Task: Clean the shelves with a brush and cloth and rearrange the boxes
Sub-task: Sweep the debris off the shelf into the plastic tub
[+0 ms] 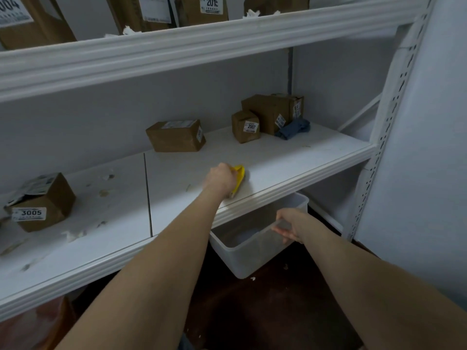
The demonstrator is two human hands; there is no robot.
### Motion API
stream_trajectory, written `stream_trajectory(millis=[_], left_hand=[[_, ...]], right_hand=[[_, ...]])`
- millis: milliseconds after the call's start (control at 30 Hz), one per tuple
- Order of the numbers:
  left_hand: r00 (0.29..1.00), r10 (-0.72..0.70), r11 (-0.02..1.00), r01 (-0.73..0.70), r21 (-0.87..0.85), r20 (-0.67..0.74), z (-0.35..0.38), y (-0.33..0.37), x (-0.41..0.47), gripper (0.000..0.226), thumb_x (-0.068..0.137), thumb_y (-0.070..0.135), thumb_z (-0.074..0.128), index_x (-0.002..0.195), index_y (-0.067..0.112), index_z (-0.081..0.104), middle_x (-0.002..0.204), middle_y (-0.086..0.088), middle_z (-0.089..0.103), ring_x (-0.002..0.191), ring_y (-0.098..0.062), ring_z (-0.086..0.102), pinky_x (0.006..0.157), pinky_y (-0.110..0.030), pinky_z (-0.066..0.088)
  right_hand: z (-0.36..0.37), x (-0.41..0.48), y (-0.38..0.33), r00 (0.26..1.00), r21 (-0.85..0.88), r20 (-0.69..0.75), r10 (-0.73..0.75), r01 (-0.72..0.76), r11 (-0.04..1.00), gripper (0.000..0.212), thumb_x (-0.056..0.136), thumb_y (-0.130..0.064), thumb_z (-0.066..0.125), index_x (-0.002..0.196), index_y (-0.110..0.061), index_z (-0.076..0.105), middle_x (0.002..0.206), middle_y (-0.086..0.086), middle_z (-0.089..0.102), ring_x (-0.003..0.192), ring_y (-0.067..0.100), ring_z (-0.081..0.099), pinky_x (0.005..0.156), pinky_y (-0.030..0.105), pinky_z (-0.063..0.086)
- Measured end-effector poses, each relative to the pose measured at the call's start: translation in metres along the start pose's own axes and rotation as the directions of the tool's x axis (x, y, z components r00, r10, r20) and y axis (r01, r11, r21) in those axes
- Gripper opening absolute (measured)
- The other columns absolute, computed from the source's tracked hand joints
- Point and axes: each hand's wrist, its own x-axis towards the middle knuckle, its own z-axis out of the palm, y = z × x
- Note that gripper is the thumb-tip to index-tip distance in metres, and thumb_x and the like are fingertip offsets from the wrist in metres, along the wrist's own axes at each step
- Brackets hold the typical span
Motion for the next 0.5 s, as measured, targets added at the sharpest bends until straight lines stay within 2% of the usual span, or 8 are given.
stream_trajectory(millis=[100,167,233,333,433,467,500], left_hand=[[0.991,0.126,0.992,-0.125,-0.03,0.04,0.011,0.022,-0.007,0.038,0.097,0.033,0.041,0.132,0.02,0.052,0.127,-0.015,0.058,0.115,-0.035,0.055,0.093,-0.039,0.046],[0.972,0.228,0.973,-0.226,-0.04,0.06,0.019,0.041,-0.015,0.038,0.097,0.034,0.042,0.131,0.022,0.054,0.128,-0.012,0.058,0.116,-0.032,0.054,0.091,-0.037,0.045],[0.948,0.309,0.951,-0.305,-0.056,0.077,0.026,0.055,-0.021,0.039,0.096,0.035,0.043,0.131,0.022,0.054,0.131,-0.009,0.057,0.118,-0.03,0.053,0.093,-0.037,0.045],[0.946,0.322,0.945,-0.319,-0.071,0.035,0.021,0.054,-0.019,0.04,0.097,0.036,0.042,0.132,0.02,0.053,0.127,-0.011,0.059,0.113,-0.029,0.056,0.091,-0.038,0.048],[0.979,0.194,0.978,-0.199,-0.065,-0.069,0.006,0.03,-0.005,0.038,0.098,0.034,0.041,0.128,0.015,0.054,0.117,-0.016,0.063,0.104,-0.033,0.061,0.088,-0.04,0.051],[0.987,0.133,0.99,-0.137,-0.036,-0.085,0.003,0.02,-0.002,0.037,0.098,0.033,0.041,0.127,0.014,0.055,0.115,-0.016,0.063,0.102,-0.033,0.061,0.085,-0.039,0.05],[0.993,0.079,0.997,-0.08,-0.006,-0.085,0.002,0.011,0.0,0.037,0.098,0.033,0.04,0.126,0.014,0.055,0.115,-0.016,0.062,0.102,-0.034,0.061,0.083,-0.039,0.049]], right_hand=[[-0.003,-0.001,0.003,0.998,0.007,-0.023,-0.052,0.052,0.999,0.055,0.092,0.0,0.047,0.144,0.0,0.029,0.131,0.045,0.038,0.072,0.034,0.063,0.03,0.023,0.044],[-0.003,0.0,0.005,0.994,0.035,-0.015,-0.105,0.106,0.994,0.049,0.091,0.003,0.046,0.139,0.0,0.037,0.129,0.033,0.043,0.101,0.038,0.06,0.027,0.023,0.042],[-0.005,0.0,0.005,0.993,0.069,-0.007,-0.114,0.115,0.991,0.046,0.091,0.004,0.047,0.136,-0.001,0.039,0.131,0.026,0.043,0.11,0.039,0.056,0.024,0.024,0.041],[-0.009,-0.001,0.004,0.997,0.008,-0.002,-0.078,0.078,0.997,0.05,0.091,0.003,0.045,0.14,0.0,0.035,0.137,0.037,0.037,0.117,0.044,0.054,0.026,0.024,0.041],[-0.014,0.001,0.002,0.999,-0.02,-0.019,-0.051,0.051,0.999,0.056,0.093,0.001,0.045,0.145,-0.001,0.026,0.131,0.05,0.034,0.115,0.047,0.055,0.03,0.024,0.043],[-0.014,0.0,0.001,0.999,-0.014,-0.023,-0.043,0.043,0.999,0.057,0.094,-0.001,0.045,0.146,0.0,0.024,0.13,0.05,0.035,0.106,0.042,0.062,0.031,0.024,0.044],[-0.013,-0.001,0.001,0.999,-0.006,-0.029,-0.03,0.03,1.0,0.057,0.095,-0.003,0.045,0.147,0.002,0.021,0.129,0.05,0.036,0.087,0.034,0.07,0.032,0.023,0.044]])
